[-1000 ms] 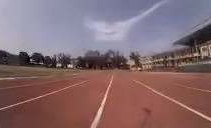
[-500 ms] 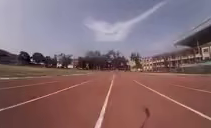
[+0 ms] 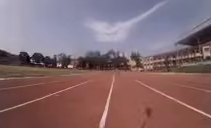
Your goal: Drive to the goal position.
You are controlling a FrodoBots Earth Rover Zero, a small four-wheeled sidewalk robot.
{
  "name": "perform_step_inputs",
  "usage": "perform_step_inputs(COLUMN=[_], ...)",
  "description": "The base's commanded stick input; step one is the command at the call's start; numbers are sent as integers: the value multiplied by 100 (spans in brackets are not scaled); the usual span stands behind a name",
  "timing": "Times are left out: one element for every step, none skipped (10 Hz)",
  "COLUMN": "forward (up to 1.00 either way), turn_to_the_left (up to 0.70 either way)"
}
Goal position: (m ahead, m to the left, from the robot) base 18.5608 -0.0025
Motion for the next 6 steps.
perform_step_inputs(forward=[70, 70, 70, 70, 70, 70], turn_to_the_left=[0, 0, 0, 0, 0, 0])
